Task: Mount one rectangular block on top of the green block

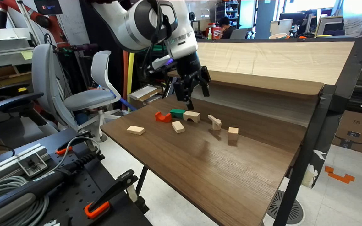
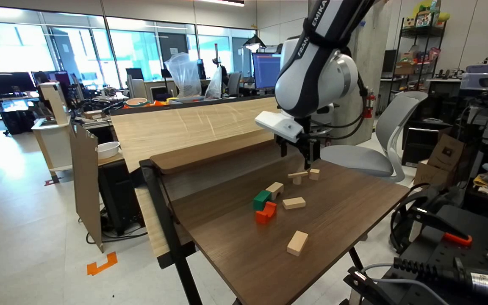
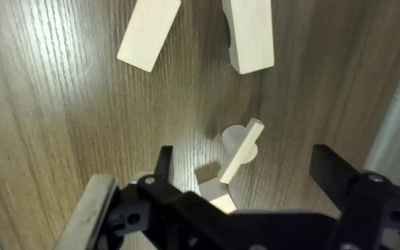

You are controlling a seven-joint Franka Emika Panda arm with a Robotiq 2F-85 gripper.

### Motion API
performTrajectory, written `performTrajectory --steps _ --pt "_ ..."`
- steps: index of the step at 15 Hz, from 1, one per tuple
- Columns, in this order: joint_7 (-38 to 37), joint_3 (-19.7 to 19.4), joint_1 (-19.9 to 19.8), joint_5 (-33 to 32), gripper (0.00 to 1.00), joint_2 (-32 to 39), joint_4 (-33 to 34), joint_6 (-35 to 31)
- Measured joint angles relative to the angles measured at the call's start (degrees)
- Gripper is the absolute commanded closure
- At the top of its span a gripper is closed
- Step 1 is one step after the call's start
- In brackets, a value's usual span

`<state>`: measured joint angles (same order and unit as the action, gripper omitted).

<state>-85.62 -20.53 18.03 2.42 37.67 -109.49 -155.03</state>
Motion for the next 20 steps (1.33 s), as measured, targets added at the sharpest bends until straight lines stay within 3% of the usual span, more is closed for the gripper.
performTrajectory --steps 8,19,20 --pt "-2.4 8.3 -5.8 0.4 0.0 5.0 9.4 11.7" --pt "4.4 14.4 -11.8 1.6 0.0 12.3 17.9 12.1" --pt "5.1 14.5 -11.9 1.6 0.25 12.8 18.3 12.1"
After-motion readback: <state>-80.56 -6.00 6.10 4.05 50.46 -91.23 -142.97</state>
